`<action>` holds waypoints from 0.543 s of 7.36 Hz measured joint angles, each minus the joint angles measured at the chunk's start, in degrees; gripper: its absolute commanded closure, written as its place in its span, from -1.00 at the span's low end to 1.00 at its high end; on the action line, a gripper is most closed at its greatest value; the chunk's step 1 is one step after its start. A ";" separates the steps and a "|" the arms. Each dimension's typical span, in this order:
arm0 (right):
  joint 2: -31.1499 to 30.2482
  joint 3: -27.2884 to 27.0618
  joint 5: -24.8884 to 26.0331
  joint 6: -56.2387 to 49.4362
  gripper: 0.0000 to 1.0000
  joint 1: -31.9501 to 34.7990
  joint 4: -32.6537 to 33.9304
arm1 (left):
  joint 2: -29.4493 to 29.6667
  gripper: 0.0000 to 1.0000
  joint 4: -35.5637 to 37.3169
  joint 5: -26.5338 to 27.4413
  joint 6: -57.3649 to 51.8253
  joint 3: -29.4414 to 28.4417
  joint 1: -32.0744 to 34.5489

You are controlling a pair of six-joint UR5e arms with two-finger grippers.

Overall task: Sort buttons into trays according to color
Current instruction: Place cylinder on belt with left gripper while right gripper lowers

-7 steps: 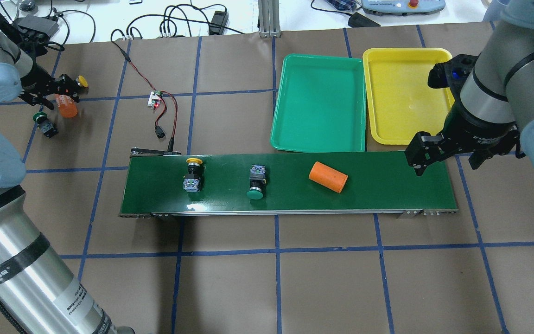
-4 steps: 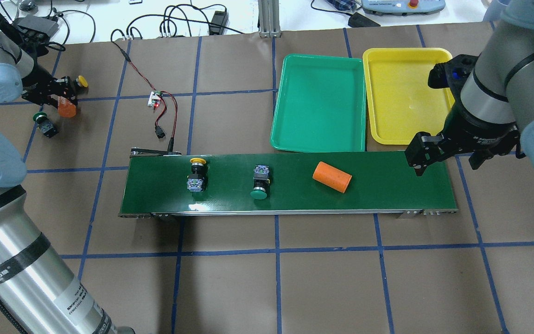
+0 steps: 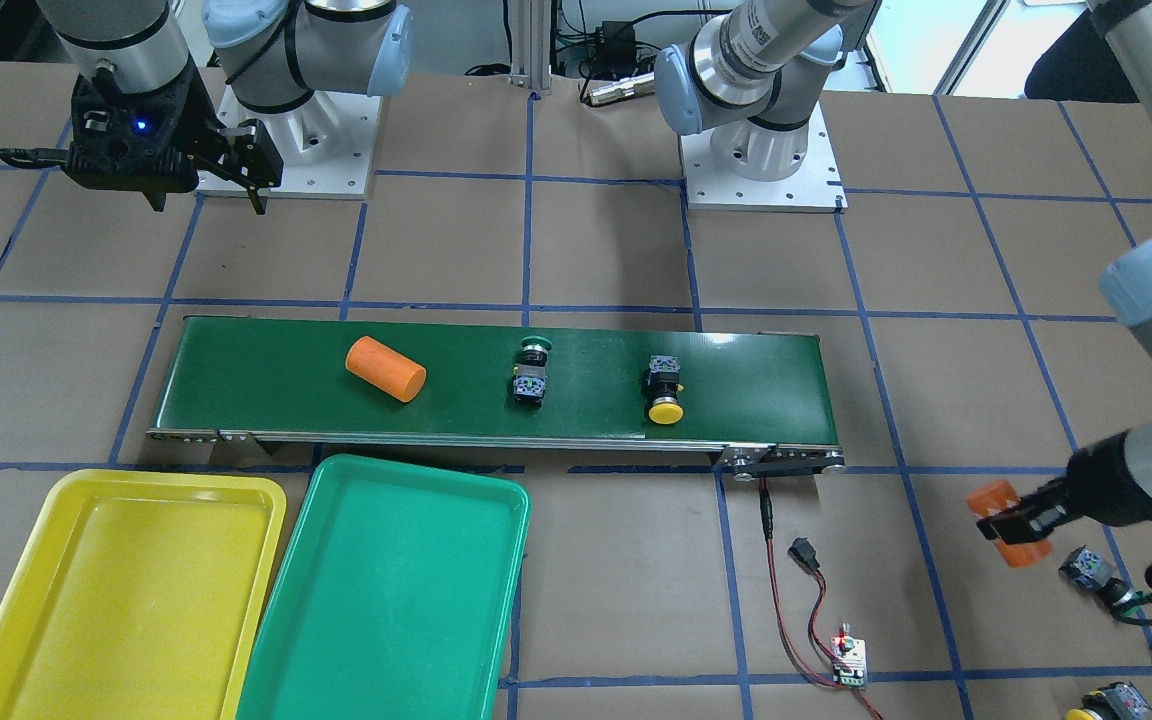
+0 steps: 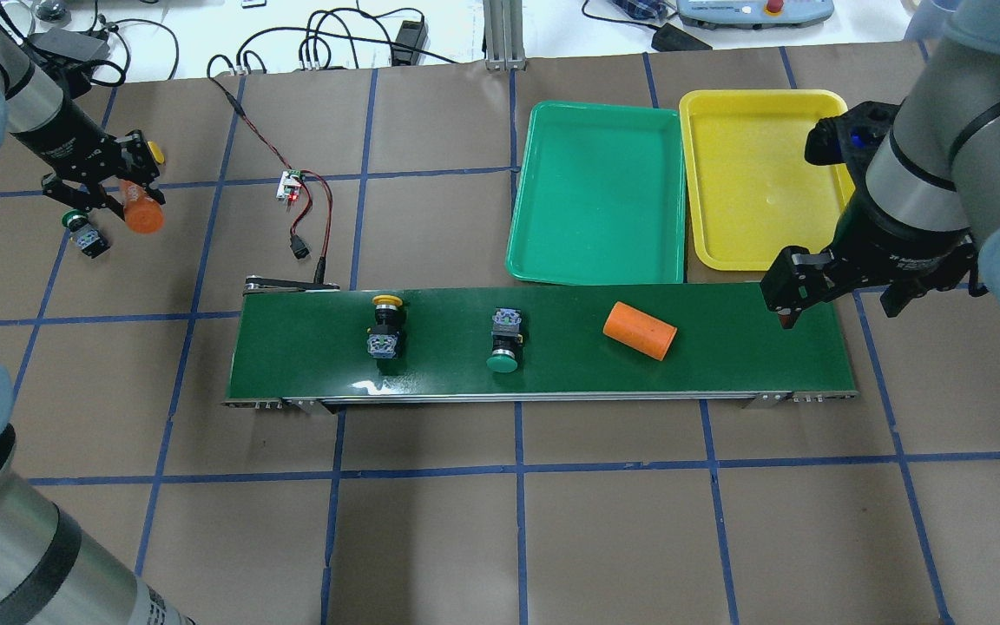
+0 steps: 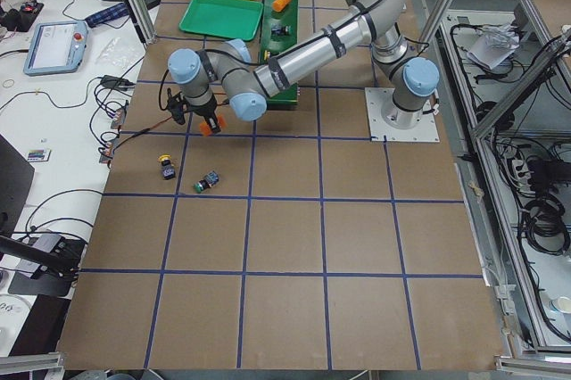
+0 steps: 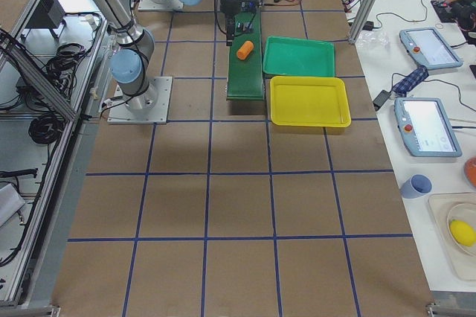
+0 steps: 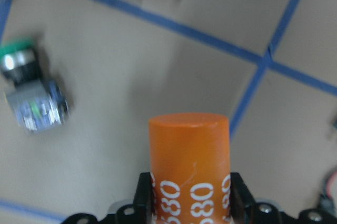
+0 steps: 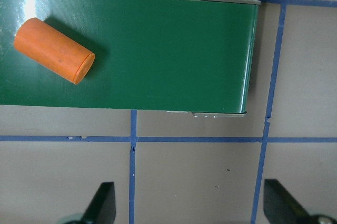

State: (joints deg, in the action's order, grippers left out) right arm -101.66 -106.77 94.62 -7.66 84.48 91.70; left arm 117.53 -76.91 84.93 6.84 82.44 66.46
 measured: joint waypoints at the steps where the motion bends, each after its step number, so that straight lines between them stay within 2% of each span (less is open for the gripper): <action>1: 0.11 -0.22 -0.31 0.05 -1.00 -1.08 0.64 | -4.69 0.95 -0.32 -0.19 7.64 5.57 1.54; 4: 0.10 -0.85 -3.25 3.44 -1.00 -3.24 1.48 | -14.37 0.95 -0.69 0.15 27.68 17.60 7.49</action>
State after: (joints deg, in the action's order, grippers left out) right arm -101.55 -107.62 91.37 -4.22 81.24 93.19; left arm 103.16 -77.60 85.08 34.53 100.04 73.95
